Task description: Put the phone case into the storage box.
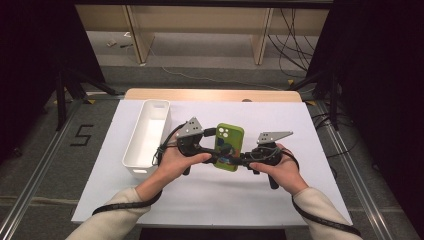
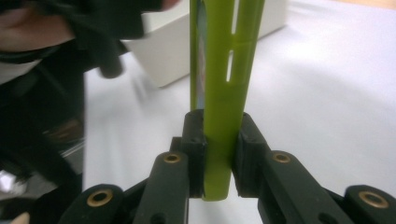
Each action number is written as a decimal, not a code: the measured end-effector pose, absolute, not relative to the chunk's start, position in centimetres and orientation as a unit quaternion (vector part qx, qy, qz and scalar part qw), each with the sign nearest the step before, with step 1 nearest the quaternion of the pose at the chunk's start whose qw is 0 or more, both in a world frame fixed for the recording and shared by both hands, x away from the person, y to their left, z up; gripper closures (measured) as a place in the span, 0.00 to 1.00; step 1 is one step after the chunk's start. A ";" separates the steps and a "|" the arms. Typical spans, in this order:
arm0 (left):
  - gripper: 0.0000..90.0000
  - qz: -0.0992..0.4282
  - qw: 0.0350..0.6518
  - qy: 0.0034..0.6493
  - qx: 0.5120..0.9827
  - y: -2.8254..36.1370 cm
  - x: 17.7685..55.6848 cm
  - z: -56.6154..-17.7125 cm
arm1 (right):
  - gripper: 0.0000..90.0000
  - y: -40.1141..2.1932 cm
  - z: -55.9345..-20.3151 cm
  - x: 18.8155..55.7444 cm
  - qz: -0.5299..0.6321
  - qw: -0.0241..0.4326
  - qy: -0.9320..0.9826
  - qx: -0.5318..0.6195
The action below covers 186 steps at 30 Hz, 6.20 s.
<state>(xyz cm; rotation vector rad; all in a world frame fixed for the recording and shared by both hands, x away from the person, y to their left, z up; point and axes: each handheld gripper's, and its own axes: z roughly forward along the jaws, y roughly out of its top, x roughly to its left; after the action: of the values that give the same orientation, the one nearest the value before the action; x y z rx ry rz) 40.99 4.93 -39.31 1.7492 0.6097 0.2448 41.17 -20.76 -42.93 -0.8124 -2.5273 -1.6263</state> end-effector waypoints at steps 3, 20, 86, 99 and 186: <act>0.04 0.119 0.594 0.271 0.748 4.5 40.9 -38.9 | 0.87 -20.7 -42.9 41.2 -0.513 -0.017 -0.812 -0.279; 0.00 0.175 0.585 0.300 0.733 1.8 41.2 -37.8 | 0.87 -19.6 -43.1 41.0 -0.494 -0.095 -0.802 -0.323; 0.18 0.203 0.590 0.323 0.712 1.0 41.6 -38.0 | 0.70 -18.7 -43.1 40.3 -0.473 -0.151 -0.797 -0.343; 0.18 0.220 0.592 0.320 0.706 2.4 41.6 -37.2 | 0.19 -19.4 -43.0 40.4 -0.483 -0.139 -0.800 -0.329; 0.18 0.300 0.567 0.388 0.662 12.1 42.4 -34.2 | 0.02 -25.7 -42.5 37.3 -0.539 -0.164 -0.773 -0.291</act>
<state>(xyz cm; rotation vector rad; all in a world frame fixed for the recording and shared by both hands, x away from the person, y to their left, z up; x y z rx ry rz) 42.43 12.07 -34.19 1.5555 0.9108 0.7048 37.34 -25.68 -42.47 -1.0258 -2.7213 -1.8951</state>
